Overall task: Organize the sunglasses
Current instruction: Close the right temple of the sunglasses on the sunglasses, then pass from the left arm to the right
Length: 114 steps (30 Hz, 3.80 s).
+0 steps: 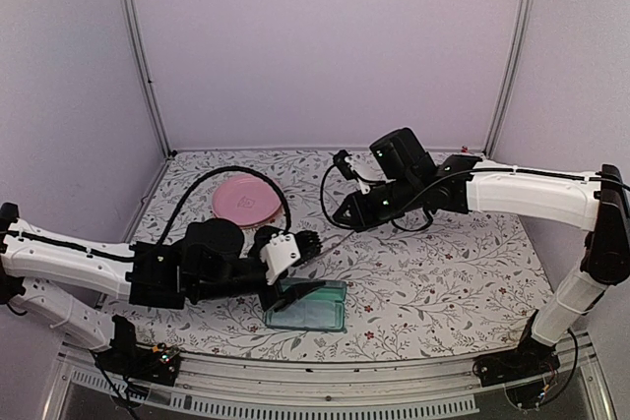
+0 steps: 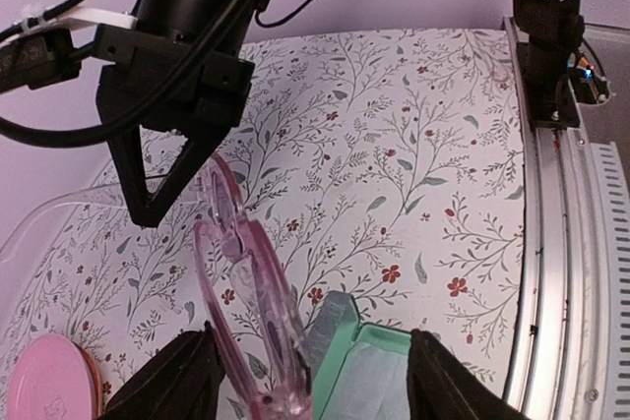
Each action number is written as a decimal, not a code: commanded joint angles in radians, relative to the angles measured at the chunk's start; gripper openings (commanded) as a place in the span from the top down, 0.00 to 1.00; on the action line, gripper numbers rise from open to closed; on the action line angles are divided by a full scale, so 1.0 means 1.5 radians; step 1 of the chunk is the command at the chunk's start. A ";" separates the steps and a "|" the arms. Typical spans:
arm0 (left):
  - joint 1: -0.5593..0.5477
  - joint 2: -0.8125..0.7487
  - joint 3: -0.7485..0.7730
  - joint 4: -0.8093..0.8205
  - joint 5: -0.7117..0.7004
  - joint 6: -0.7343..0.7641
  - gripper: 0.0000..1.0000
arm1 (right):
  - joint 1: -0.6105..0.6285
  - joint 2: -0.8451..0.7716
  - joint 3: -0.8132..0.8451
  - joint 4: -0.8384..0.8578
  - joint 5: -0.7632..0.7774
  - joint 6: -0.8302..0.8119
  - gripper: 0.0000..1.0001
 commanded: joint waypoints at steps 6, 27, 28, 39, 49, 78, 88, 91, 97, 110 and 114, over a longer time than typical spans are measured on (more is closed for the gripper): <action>0.001 -0.029 -0.005 0.008 0.002 -0.007 0.24 | 0.005 -0.029 -0.012 0.013 0.045 -0.008 1.00; 0.078 -0.143 -0.040 -0.028 -0.076 -0.370 0.01 | 0.005 -0.051 -0.019 0.028 0.193 -0.016 1.00; 0.080 -0.139 -0.036 -0.026 -0.075 -0.382 0.01 | 0.005 -0.051 -0.019 0.030 0.199 -0.014 1.00; 0.138 -0.080 -0.023 0.053 0.003 -0.523 0.01 | 0.006 -0.041 -0.022 0.066 0.244 0.022 1.00; 0.173 0.018 0.017 0.114 0.098 -0.612 0.01 | 0.019 -0.047 -0.032 0.077 0.289 0.045 1.00; 0.177 0.102 0.008 0.198 0.131 -0.702 0.20 | 0.035 -0.089 -0.082 0.109 0.319 0.073 1.00; 0.183 0.118 0.009 0.215 0.150 -0.717 0.34 | 0.035 -0.088 -0.087 0.118 0.322 0.072 1.00; 0.186 0.116 0.006 0.219 0.150 -0.719 0.39 | 0.035 -0.090 -0.091 0.123 0.320 0.070 1.00; 0.191 0.115 0.006 0.224 0.154 -0.720 0.52 | 0.036 -0.091 -0.095 0.135 0.313 0.069 1.00; 0.203 0.108 0.005 0.197 0.148 -0.655 0.73 | 0.035 -0.112 -0.112 0.143 0.250 0.053 0.74; 0.204 0.102 0.005 0.180 0.152 -0.618 0.76 | 0.036 -0.124 -0.119 0.140 0.218 0.052 0.63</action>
